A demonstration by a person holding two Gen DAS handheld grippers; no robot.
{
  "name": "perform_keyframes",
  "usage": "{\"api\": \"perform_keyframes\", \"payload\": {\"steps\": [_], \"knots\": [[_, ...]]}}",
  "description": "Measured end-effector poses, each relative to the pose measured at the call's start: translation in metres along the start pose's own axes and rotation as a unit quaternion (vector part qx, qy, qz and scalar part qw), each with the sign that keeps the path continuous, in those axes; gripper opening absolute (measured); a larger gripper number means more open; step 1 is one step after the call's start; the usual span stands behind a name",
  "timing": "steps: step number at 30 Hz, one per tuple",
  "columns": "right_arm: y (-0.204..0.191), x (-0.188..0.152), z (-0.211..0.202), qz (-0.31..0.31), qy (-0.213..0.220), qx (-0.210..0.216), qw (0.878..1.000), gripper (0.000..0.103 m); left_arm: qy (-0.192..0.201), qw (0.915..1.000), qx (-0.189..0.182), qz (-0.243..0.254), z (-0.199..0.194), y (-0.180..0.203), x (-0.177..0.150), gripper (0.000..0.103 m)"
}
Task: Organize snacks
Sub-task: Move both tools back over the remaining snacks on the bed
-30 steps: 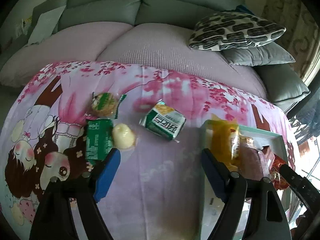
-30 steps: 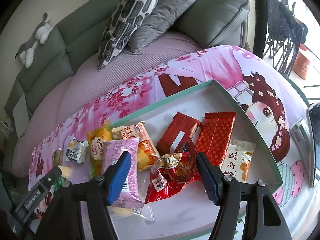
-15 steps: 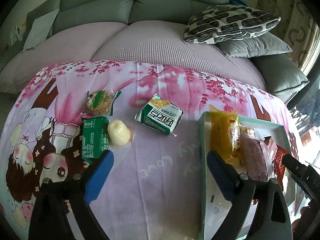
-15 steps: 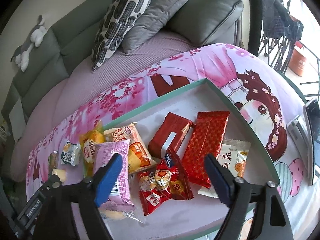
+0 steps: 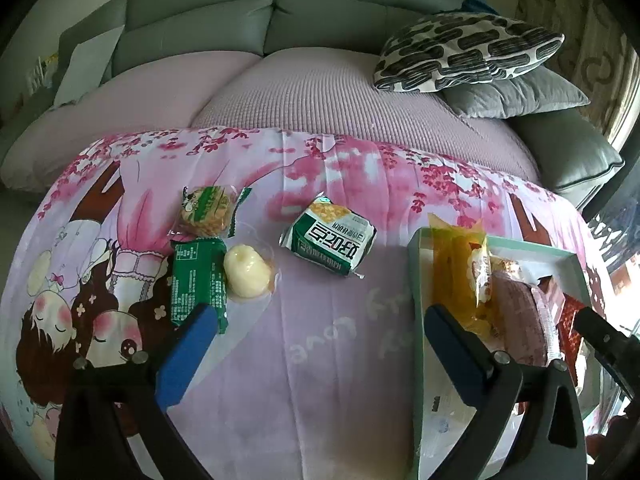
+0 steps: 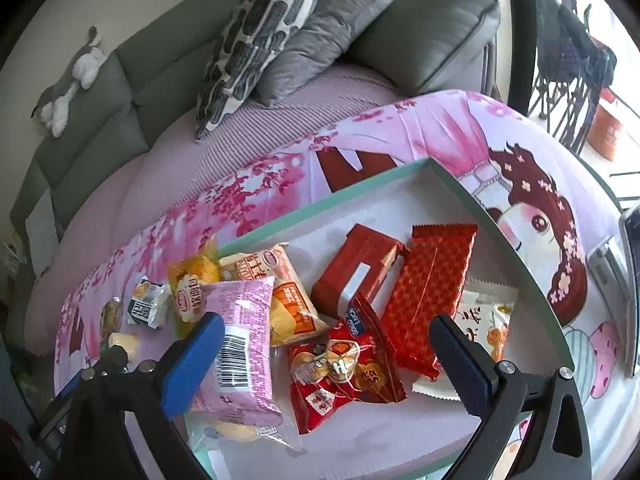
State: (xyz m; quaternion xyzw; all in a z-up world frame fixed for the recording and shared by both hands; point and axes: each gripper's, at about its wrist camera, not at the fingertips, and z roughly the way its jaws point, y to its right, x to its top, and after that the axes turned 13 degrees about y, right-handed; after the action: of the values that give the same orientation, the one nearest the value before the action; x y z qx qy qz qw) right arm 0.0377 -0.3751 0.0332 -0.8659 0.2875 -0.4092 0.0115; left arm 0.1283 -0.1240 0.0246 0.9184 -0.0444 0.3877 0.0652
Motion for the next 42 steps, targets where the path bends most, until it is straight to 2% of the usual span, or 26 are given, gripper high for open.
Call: {"api": "perform_keyframes", "payload": {"steps": [9,14,17,22,25,31,36,42], "knots": [[-0.024,0.006,-0.019,-0.031,0.036,0.024,0.999,0.103,0.026,0.9993,0.017,-0.020,-0.014,-0.014,0.010,0.103],[-0.043,0.006,-0.028,-0.049,0.043,0.047,0.997,0.103,0.063,0.9953,0.068,-0.026,-0.030,-0.028,0.019,0.103],[-0.055,0.000,-0.026,-0.062,0.032,0.059,0.996,0.103,0.072,0.9934,0.078,-0.042,-0.036,-0.042,0.021,0.103],[-0.081,-0.012,-0.026,-0.085,0.019,0.087,0.992,0.103,0.056,0.9901,0.105,-0.075,-0.037,-0.072,0.021,0.103],[-0.096,-0.020,-0.027,-0.095,0.012,0.109,0.989,0.103,0.050,0.9856,0.139,-0.082,-0.038,-0.091,0.016,0.103],[-0.129,-0.040,-0.027,-0.125,-0.005,0.150,0.981,0.103,0.028,0.9754,0.174,-0.133,-0.041,-0.143,0.008,0.103],[-0.142,-0.051,-0.026,-0.139,-0.010,0.160,0.977,0.103,0.023,0.9715,0.163,-0.171,-0.040,-0.167,0.003,0.103],[-0.148,-0.056,-0.024,-0.145,-0.008,0.164,0.976,0.103,0.034,0.9775,0.133,-0.160,-0.033,-0.164,0.005,0.103]]}}
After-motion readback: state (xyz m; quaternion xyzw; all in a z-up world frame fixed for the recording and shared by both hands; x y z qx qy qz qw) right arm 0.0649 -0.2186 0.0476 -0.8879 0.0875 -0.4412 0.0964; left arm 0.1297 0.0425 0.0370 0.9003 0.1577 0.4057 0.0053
